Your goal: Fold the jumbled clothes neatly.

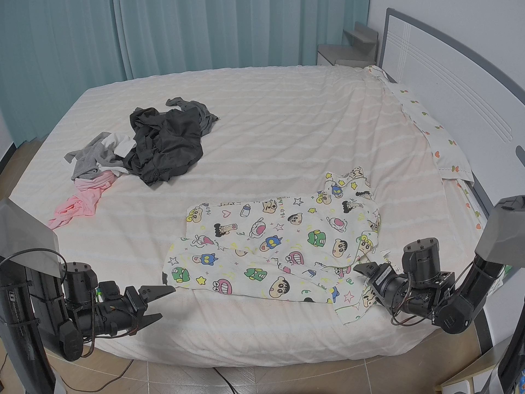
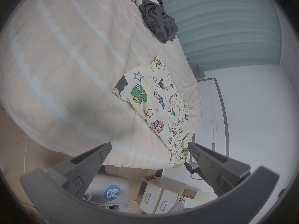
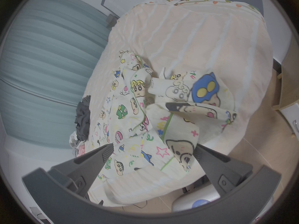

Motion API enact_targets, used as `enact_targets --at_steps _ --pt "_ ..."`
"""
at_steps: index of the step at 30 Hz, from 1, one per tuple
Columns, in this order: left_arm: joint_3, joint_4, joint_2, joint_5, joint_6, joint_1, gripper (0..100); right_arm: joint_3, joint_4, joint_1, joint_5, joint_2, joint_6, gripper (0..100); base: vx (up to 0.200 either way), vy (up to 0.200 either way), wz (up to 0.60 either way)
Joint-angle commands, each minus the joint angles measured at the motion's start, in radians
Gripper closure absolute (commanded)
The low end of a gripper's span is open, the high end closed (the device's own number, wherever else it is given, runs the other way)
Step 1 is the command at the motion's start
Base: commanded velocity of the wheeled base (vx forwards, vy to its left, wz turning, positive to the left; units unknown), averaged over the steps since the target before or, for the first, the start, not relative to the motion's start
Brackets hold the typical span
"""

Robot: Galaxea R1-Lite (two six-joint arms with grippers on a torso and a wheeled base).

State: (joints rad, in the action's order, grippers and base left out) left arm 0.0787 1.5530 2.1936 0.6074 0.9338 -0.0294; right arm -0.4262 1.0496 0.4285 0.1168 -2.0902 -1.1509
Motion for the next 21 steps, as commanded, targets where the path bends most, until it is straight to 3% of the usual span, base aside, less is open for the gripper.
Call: enact_targets --at_steps 1,13,21 --pt "0.0 0.018 0.002 0.0 0.0 0.0 0 0.033 0.073 -0.011 0.023 -0.045 -0.001 0 0.0 0.0 0.0" --pt "0.0 0.018 0.002 0.0 0.0 0.0 0 0.234 0.486 -0.031 0.139 -0.047 0.082 0 0.0 0.0 0.0" --pt "0.0 0.018 0.002 -0.002 0.0 0.0 0 0.334 0.517 -0.019 0.199 -0.036 0.158 0 0.0 0.0 0.0"
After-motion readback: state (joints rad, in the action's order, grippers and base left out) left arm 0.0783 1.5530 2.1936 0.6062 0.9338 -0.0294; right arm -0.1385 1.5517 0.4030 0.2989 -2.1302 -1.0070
